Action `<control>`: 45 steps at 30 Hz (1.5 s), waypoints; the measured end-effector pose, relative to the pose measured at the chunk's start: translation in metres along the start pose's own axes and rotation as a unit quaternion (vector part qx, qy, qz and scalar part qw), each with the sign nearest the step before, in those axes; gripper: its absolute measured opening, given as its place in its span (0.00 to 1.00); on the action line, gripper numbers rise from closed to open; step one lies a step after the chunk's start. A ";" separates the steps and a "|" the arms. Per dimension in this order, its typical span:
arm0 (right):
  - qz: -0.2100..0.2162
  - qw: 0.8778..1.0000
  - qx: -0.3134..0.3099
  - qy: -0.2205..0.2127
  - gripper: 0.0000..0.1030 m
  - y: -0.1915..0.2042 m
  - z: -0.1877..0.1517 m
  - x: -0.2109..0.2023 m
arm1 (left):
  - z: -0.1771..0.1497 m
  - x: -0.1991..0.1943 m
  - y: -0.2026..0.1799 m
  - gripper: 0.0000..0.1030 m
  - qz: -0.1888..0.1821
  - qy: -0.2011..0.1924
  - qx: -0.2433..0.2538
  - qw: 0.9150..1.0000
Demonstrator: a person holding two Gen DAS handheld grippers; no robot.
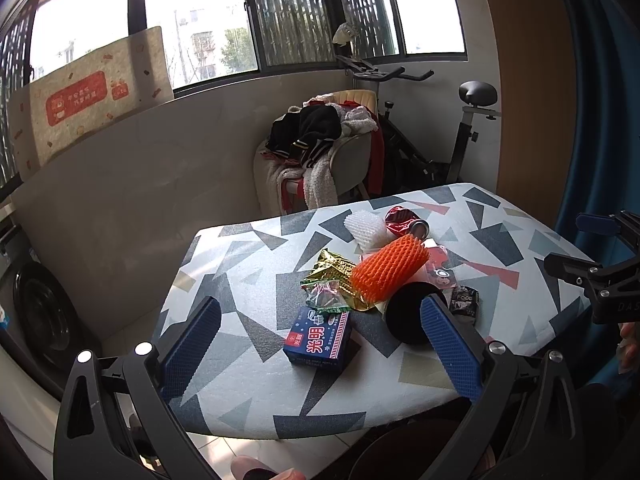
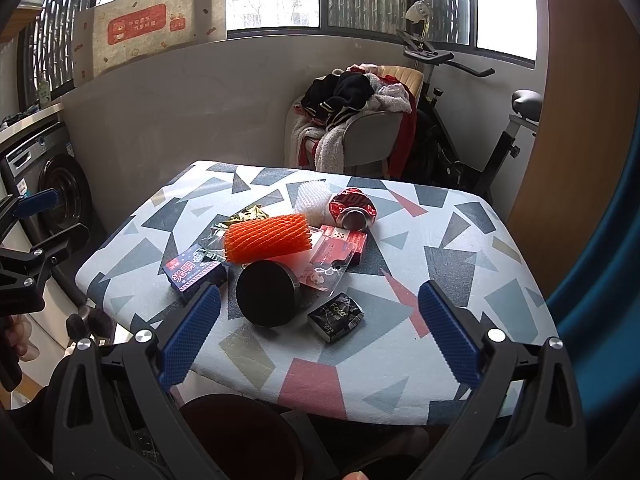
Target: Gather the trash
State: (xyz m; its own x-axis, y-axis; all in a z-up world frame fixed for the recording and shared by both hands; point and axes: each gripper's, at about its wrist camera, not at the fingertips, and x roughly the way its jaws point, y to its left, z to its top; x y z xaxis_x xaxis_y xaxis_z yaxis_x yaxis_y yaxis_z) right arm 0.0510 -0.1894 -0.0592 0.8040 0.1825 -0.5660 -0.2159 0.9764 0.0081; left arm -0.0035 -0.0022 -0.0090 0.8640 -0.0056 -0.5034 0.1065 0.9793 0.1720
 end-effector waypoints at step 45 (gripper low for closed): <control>-0.001 1.000 0.002 0.003 0.94 -0.003 -0.007 0.003 | 0.003 -0.005 0.006 0.95 0.001 -0.003 0.000 1.000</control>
State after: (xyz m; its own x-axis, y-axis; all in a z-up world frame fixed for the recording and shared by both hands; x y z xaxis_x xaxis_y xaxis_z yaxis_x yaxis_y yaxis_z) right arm 0.0501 -0.1930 -0.0670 0.8016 0.1793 -0.5703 -0.2117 0.9773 0.0097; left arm -0.0055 0.0029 -0.0027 0.8667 -0.0055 -0.4987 0.1054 0.9794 0.1723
